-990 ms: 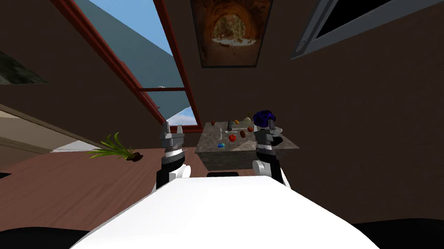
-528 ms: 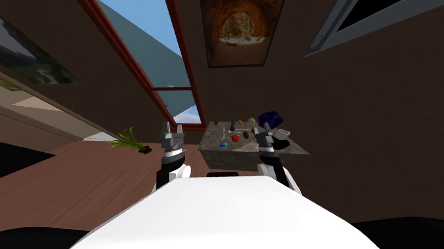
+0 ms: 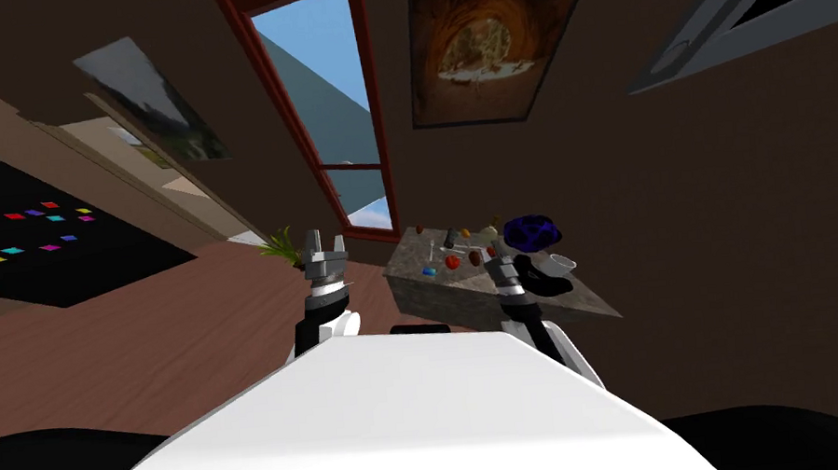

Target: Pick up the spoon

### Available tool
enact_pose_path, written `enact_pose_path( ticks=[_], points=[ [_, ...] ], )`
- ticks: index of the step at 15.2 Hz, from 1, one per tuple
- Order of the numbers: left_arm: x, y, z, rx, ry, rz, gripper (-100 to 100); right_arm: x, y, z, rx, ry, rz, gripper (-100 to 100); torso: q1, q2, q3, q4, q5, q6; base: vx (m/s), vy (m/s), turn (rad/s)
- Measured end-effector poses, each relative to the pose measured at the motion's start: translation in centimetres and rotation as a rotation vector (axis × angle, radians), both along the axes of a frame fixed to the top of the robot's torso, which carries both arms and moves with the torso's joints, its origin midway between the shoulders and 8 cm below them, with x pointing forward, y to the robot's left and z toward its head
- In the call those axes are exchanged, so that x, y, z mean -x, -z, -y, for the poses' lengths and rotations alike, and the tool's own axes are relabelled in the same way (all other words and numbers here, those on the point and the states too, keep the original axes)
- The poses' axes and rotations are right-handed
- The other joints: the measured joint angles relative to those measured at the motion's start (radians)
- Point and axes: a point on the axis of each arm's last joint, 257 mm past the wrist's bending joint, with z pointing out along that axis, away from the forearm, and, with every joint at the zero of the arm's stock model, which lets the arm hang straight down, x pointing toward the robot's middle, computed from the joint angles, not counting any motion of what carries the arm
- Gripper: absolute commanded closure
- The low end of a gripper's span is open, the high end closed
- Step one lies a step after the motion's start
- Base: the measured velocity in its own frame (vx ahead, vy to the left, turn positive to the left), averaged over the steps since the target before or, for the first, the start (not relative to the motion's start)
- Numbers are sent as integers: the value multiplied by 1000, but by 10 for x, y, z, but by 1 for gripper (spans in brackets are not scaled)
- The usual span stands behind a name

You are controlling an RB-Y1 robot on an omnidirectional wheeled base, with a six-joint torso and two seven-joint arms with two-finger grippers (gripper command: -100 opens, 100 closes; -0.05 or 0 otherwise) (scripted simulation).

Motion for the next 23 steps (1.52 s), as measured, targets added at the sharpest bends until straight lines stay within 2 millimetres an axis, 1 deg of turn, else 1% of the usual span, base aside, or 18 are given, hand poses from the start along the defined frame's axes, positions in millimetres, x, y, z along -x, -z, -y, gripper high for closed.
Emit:
enact_pose_path(
  ticks=[3, 4, 5, 8, 10, 11, 13, 17, 20, 21, 23],
  points=[
    [0, 0, 0, 0, 0, 0, 0, 5, 18, 4, 93, -8, -54, -100, 0, 0, 0, 0, 0, 0, -40, -36, 313],
    [0, 0, 0, 0, 0, 0, 0, 7, 24, 5, 122, -10, -71, -100, 0, 0, 0, 0, 0, 0, -29, -27, 89],
    [0, 0, 0, 0, 0, 0, 0, 8, 27, 5, 141, -12, -79, -100, 1, 0, 0, 0, 0, 0, -30, -19, 267],
    [0, 0, 0, 0, 0, 0, 0, 15, 45, 11, 227, -22, -133, -100, 1, 0, 0, 0, 0, -1, -38, -28, 347],
    [0, 0, 0, 0, 0, 0, 0, 18, 53, 13, 275, -28, -160, -100, 0, -1, 0, 0, 0, 0, -29, -33, 199],
    [0, 0, 0, 0, 0, 0, 0, 22, 60, 17, 302, -30, -181, -100, 0, -1, 0, 0, 0, 0, -36, -33, 323],
    [0, 0, 0, 0, 0, 0, 0, 25, 69, 17, 346, -38, -205, -100, 0, -1, -1, 0, 0, 0, -29, -24, 226],
    [0, 0, 0, 0, 0, 0, 0, 36, 92, 27, 445, -53, -273, -100, 1, -1, -1, 0, 0, 0, -35, -21, 272],
    [0, 0, 0, 0, 0, 0, 0, 42, 104, 33, 516, -68, -320, -100, 0, -1, -1, 0, 0, 0, -32, -27, 246],
    [0, 0, 0, 0, 0, 0, 0, 46, 110, 38, 540, -71, -341, -100, 0, -1, -1, 0, 0, 0, -28, -25, 151],
    [0, 0, 0, 0, 0, 0, 0, 54, 122, 43, 584, -82, -373, -100, 0, -1, -1, 0, 0, -1, -34, -25, 369]
  ],
)
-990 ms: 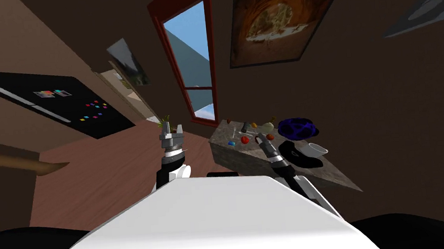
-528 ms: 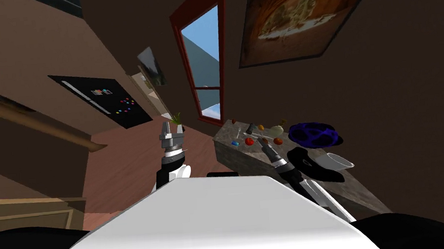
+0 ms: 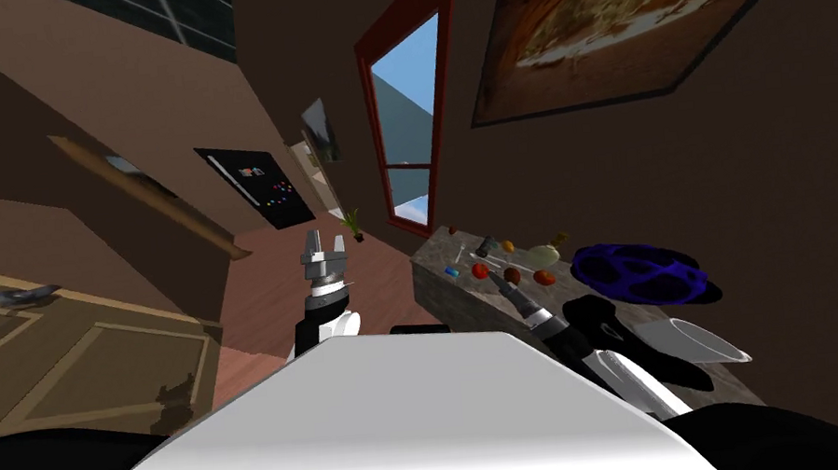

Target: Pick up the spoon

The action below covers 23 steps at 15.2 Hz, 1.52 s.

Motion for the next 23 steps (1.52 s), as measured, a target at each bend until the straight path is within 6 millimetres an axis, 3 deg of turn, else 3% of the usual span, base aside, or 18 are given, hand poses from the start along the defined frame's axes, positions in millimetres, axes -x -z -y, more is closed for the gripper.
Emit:
enact_pose_path(
  ticks=[8, 23],
  points=[
    [0, 0, 0, 0, 0, 0, 0, 30, 41, 21, 186, -41, -143, -100, 0, 0, 0, 0, 0, 1, -33, -24, 255],
    [0, 0, 0, 0, 0, 0, 0, 105, 105, 86, 516, -127, -442, -100, -1, -2, -1, 0, 0, 1, -27, -26, 271]
  ],
)
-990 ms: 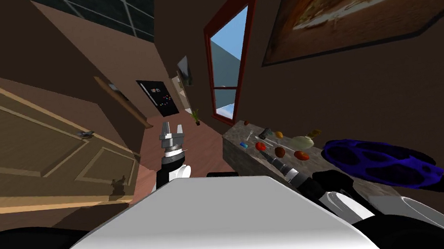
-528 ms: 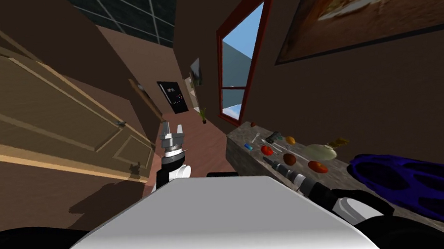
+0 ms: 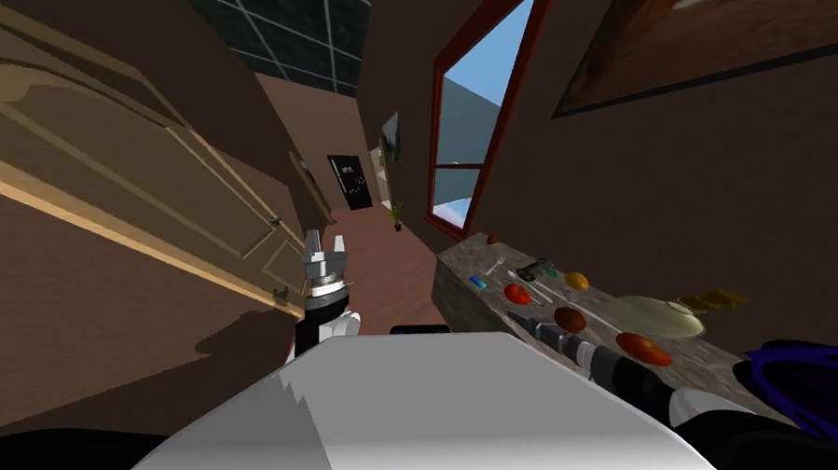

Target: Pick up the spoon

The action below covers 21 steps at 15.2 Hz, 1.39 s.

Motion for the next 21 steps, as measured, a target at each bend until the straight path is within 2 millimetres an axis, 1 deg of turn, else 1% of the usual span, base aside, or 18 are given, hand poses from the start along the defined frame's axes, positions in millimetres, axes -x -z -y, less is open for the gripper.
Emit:
enact_pose_path(
  ticks=[3, 5, 8, 10, 13, 17, 21],
  points=[
    [0, 0, 0, 0, 0, 0, 0, 15, 10, 13, 61, -12, -59, -100, 0, 0, 0, 0, 0, 0, -23, -32, 266],
    [0, 0, 0, 0, 0, 0, 0, 29, 17, 25, 108, -24, -107, -100, -1, 0, 0, 0, 0, 0, -23, -35, 219],
    [0, 0, 0, 0, 0, 0, 0, 44, 23, 40, 168, -43, -167, -100, -1, 0, 0, 0, 0, -1, -32, -36, 350],
    [0, 0, 0, 0, 0, 0, 0, 61, 28, 54, 215, -52, -221, -100, -2, 0, 0, 0, 0, -1, -28, -48, 231],
    [0, 0, 0, 0, 0, 0, 0, 80, 34, 72, 272, -68, -281, -100, -2, 0, 0, 0, 0, 0, -26, -41, 227],
    [0, 0, 0, 0, 0, 0, 0, 99, 38, 90, 339, -87, -348, -100, -1, -1, -1, 0, 0, 0, -19, -39, 221],
    [0, 0, 0, 0, 0, 0, 0, 125, 38, 115, 417, -106, -437, -100, -3, -1, -1, 0, -1, 0, -31, -63, 292]
  ],
)
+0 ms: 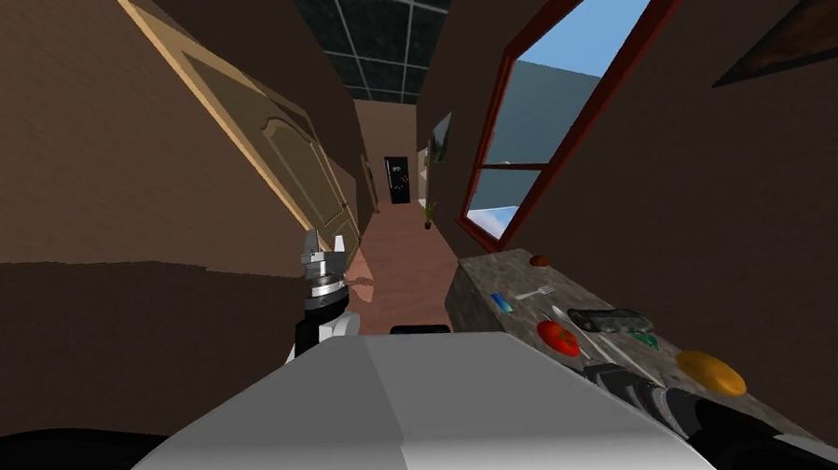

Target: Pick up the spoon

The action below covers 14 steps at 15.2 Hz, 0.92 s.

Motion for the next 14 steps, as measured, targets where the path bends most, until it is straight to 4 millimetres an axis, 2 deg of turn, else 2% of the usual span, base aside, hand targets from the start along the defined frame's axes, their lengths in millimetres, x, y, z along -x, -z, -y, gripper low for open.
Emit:
enact_pose_path(
  ticks=[3, 14],
  points=[
    [0, 0, 0, 0, 0, 0, 0, 24, 2, 22, 60, -10, -69, -100, -1, 0, 0, 0, 0, -1, -21, -72, 265],
    [0, 0, 0, 0, 0, 0, 0, 79, -7, 73, 218, -50, -247, -100, -2, -4, -2, -1, 0, 0, -4, -64, 190]
  ],
)
